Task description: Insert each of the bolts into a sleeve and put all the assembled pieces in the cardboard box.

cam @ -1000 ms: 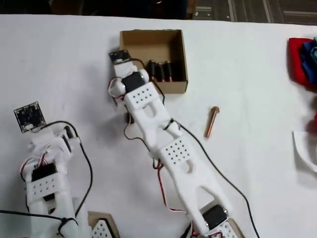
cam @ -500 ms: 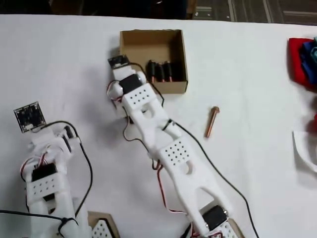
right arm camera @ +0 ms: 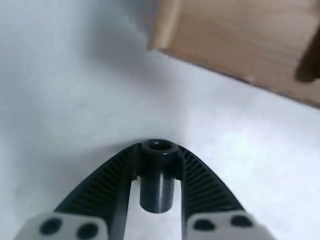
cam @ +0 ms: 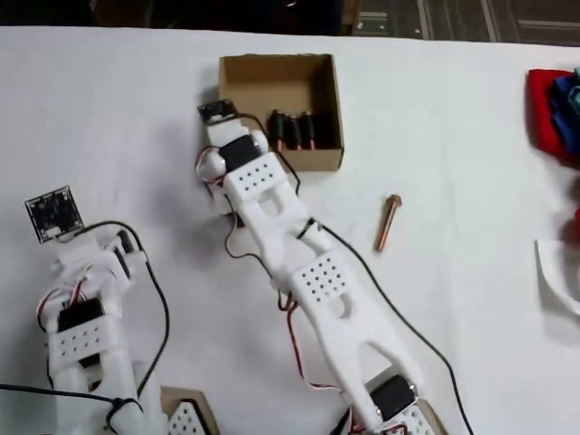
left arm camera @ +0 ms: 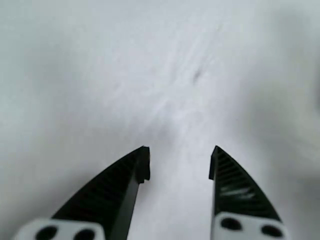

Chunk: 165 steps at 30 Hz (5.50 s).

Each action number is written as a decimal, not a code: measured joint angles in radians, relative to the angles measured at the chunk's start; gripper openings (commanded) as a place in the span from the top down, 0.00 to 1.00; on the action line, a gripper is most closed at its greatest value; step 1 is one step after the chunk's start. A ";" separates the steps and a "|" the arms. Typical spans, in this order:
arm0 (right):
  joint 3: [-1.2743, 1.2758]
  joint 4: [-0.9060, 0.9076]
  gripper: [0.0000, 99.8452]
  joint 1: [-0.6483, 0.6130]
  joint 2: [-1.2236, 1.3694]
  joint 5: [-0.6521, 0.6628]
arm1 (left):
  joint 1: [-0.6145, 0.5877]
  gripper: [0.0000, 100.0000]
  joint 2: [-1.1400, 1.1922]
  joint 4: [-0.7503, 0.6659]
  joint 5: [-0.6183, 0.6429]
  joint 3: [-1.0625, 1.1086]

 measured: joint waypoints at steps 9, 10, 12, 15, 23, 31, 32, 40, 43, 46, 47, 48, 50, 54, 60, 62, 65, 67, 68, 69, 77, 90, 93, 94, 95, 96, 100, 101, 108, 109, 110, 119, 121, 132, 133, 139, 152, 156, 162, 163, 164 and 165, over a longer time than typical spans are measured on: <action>0.000 0.000 0.88 -0.015 0.000 0.000 | 0.000 0.79 0.000 0.000 0.000 0.000; 0.000 0.000 0.90 -0.014 0.000 0.000 | 0.000 0.79 0.000 0.000 0.000 0.000; 0.000 0.000 0.91 -0.009 0.000 0.000 | 0.000 0.79 0.000 0.000 0.000 0.000; 0.000 0.000 0.91 -0.003 0.000 0.000 | 0.000 0.79 0.000 0.000 0.000 0.000; 0.000 0.000 0.91 -0.003 0.000 0.000 | 0.000 0.79 0.000 0.000 0.000 0.000; 0.110 0.000 0.84 -0.003 -0.043 0.000 | 0.000 0.79 0.000 0.000 0.000 0.000; 0.126 0.000 0.82 -0.003 -0.051 0.000 | 0.000 0.79 0.000 0.000 0.000 0.000; 0.176 -0.002 0.80 -0.015 -0.095 0.002 | 0.000 0.79 0.000 0.000 0.000 0.000; 0.176 -0.002 0.80 -0.014 -0.098 0.002 | 0.000 0.79 0.000 0.000 0.000 0.000; 0.176 -0.002 0.80 -0.014 -0.098 0.002 | 0.000 0.79 0.000 0.000 0.000 0.000; 0.176 -0.002 0.80 -0.014 -0.098 0.002 | 0.000 0.79 0.000 0.000 0.000 0.000; 0.176 -0.002 0.80 -0.014 -0.098 0.002 | 0.000 0.79 0.000 0.000 0.000 0.000; 0.176 -0.002 0.80 -0.014 -0.098 0.002 | 0.000 0.79 0.000 0.000 0.000 0.000; 0.176 -0.002 0.81 -0.014 -0.086 0.002 | 0.000 0.79 0.000 0.000 0.000 0.000; 0.164 0.000 0.98 0.000 -0.068 0.002 | 0.000 0.79 0.000 0.000 0.000 0.000; 0.167 0.002 0.97 0.006 -0.068 0.002 | 0.000 0.79 0.000 0.000 0.000 0.000; 0.170 0.002 0.98 0.008 -0.068 0.002 | 0.000 0.79 0.000 0.000 0.000 0.000; 0.170 0.002 0.98 0.008 -0.071 0.002 | 0.000 0.79 0.000 0.000 0.000 0.000; 0.172 0.002 0.98 0.008 -0.077 0.002 | 0.000 0.79 0.000 0.000 0.000 0.000; 0.175 0.002 0.98 0.008 -0.086 0.002 | 0.000 0.79 0.000 0.000 0.000 0.000; 0.184 0.002 0.98 0.046 -0.327 0.118 | 0.000 0.79 0.000 0.000 0.000 0.000; 0.654 0.003 0.98 0.150 -1.152 0.141 | 0.015 0.79 0.000 0.000 0.000 0.000; 0.827 0.003 0.98 0.181 -1.370 0.166 | 0.015 0.79 0.000 0.000 0.000 0.000; 0.872 0.002 0.98 0.195 -1.442 0.184 | 0.015 0.79 0.000 0.000 0.000 0.000; 0.908 0.000 0.98 0.213 -1.508 0.204 | 0.015 0.79 0.000 0.000 0.000 0.000; 0.937 -0.006 0.98 0.239 -1.576 0.221 | 0.015 0.79 0.000 0.000 0.000 0.000; 1.054 -0.049 0.98 0.391 -1.798 0.258 | 0.035 0.79 0.000 0.000 0.000 0.000; 1.086 -0.064 0.98 0.436 -1.840 0.269 | 0.048 0.79 0.000 0.000 0.000 0.000; 1.306 -0.158 0.98 0.615 -2.131 0.310 | 0.187 0.79 0.000 0.000 -0.101 0.000; 1.336 -0.183 0.98 0.618 -2.170 0.327 | 0.209 0.79 0.000 0.000 -0.137 0.000; 1.367 -0.209 0.98 0.621 -2.203 0.347 | 0.229 0.79 0.000 0.000 -0.170 0.000; 1.640 -0.450 0.98 0.626 -2.309 0.446 | 0.377 0.79 0.000 0.198 -0.411 -0.150; 1.659 -0.493 0.98 0.626 -2.312 0.453 | 0.408 0.79 0.000 0.310 -0.425 -0.244; 1.660 -0.559 0.98 0.626 -2.318 0.453 | 0.486 0.79 0.259 0.657 -0.411 -0.689; 1.660 -0.559 0.98 0.626 -2.318 0.453 | 0.486 0.79 0.321 0.675 -0.391 -0.730; 1.666 -0.559 0.98 0.626 -2.320 0.453 | 0.586 0.79 0.638 0.822 -0.336 -1.043; 1.732 -0.588 0.98 0.626 -2.407 0.453 | 0.856 0.79 0.988 0.921 -0.328 -1.389; 1.732 -0.588 0.98 0.626 -2.469 0.453 | 0.885 0.79 1.060 0.925 -0.275 -1.496; 1.780 -0.629 0.98 0.626 -2.469 0.453 | 0.918 0.79 1.221 0.925 0.005 -1.653; 1.798 -0.646 0.98 0.626 -2.464 0.453 | 0.928 0.79 1.249 0.925 0.057 -1.666; 1.815 -0.663 0.98 0.626 -2.457 0.453 | 0.944 0.79 1.266 0.925 0.092 -1.680; 1.832 -0.677 0.98 0.626 -2.449 0.453 | 0.962 0.79 1.275 0.925 0.107 -1.699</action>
